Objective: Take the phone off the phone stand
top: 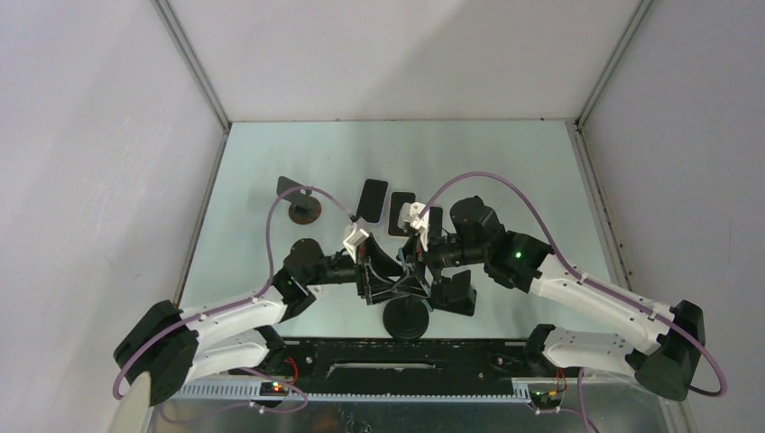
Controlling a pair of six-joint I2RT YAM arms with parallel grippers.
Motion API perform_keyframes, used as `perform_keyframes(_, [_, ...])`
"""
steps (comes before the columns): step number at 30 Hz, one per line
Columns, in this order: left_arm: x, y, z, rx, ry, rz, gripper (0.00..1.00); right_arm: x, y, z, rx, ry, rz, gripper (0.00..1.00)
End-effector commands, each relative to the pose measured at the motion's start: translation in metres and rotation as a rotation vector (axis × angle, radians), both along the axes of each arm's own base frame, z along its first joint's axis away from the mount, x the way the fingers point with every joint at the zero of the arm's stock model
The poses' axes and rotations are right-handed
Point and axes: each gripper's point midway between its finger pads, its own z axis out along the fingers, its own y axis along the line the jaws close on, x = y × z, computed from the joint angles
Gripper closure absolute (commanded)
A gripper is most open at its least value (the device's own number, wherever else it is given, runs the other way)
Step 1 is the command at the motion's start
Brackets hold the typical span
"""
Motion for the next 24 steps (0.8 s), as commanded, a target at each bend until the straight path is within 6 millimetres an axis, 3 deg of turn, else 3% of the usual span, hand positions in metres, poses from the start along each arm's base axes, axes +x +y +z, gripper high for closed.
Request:
perform_keyframes(1, [-0.0075, -0.0094, 0.0328, -0.081, -0.08, -0.052, 0.28, 0.0115, 0.0108, 0.0153, 0.065, -0.019, -0.033, 0.93])
perform_keyframes(15, [-0.0108, -0.0158, 0.0387, -0.116, -0.068, -0.087, 0.32, 0.0123, 0.0118, 0.0118, 0.057, -0.001, -0.039, 0.93])
perform_keyframes(19, [-0.01, -0.0161, 0.0383, -0.115, -0.066, -0.083, 0.51, 0.0118, 0.0114, 0.0125, 0.058, -0.003, -0.038, 0.93])
perform_keyframes(21, [-0.0098, -0.0162, 0.0366, -0.11, -0.064, -0.084, 0.68, 0.0122, 0.0101, 0.0138, 0.06, -0.005, -0.041, 0.92])
perform_keyframes(22, [-0.0103, -0.0163, 0.0359, -0.109, -0.063, -0.087, 0.81, 0.0129, 0.0089, 0.0149, 0.062, -0.006, -0.045, 0.88])
perform_keyframes(24, [-0.0104, -0.0161, 0.0344, -0.105, -0.061, -0.088, 0.92, 0.014, 0.0057, 0.016, 0.062, 0.0, -0.053, 0.77])
